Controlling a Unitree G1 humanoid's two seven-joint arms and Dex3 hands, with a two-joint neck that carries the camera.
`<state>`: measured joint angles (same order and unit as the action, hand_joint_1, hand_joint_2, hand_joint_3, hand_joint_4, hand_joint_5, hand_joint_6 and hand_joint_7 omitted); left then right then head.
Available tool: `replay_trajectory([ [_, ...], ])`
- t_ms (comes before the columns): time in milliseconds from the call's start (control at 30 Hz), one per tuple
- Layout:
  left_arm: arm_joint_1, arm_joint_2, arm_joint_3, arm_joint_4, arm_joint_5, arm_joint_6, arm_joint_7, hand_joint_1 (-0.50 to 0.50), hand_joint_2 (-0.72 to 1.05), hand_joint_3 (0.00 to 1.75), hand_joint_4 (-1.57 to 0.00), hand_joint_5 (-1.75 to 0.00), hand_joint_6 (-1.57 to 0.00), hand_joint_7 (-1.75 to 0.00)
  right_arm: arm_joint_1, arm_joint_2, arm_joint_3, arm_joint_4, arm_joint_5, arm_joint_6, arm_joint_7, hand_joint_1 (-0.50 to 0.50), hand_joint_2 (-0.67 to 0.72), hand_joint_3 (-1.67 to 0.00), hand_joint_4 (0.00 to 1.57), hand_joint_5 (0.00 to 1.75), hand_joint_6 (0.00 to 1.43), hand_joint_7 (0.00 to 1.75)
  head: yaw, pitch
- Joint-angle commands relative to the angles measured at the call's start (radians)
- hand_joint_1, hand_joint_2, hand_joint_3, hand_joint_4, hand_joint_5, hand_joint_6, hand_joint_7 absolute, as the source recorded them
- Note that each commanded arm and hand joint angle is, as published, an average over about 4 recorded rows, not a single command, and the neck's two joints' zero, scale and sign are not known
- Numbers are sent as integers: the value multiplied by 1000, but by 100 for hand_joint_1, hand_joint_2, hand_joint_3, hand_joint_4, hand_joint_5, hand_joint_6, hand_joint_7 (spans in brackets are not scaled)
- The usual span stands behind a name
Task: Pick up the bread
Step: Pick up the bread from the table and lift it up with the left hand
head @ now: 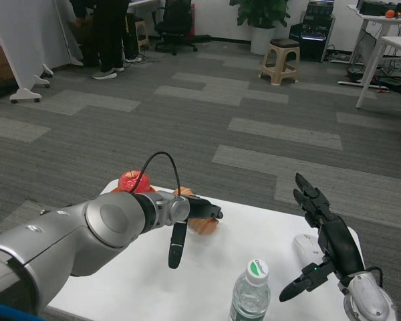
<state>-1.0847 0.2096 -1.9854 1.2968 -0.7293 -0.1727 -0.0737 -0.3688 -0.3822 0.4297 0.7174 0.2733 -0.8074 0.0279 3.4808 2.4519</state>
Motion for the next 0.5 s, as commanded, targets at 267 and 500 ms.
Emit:
replay_trajectory([
  [267, 113, 14, 140, -94, 50, 14, -250, 50, -39, 9, 0, -123, 0, -28, 20, -25, -17, -23, 6, -3, 3, -35, 22, 0, 0, 0, 0, 2, -4, -2],
  [500, 140, 57, 289, -195, 177, 54, -336, 50, -41, 9, 0, -123, 0, -28, 32, -32, -27, -38, 6, -3, 3, -33, 17, 0, 0, 0, 0, 0, -6, -12],
])
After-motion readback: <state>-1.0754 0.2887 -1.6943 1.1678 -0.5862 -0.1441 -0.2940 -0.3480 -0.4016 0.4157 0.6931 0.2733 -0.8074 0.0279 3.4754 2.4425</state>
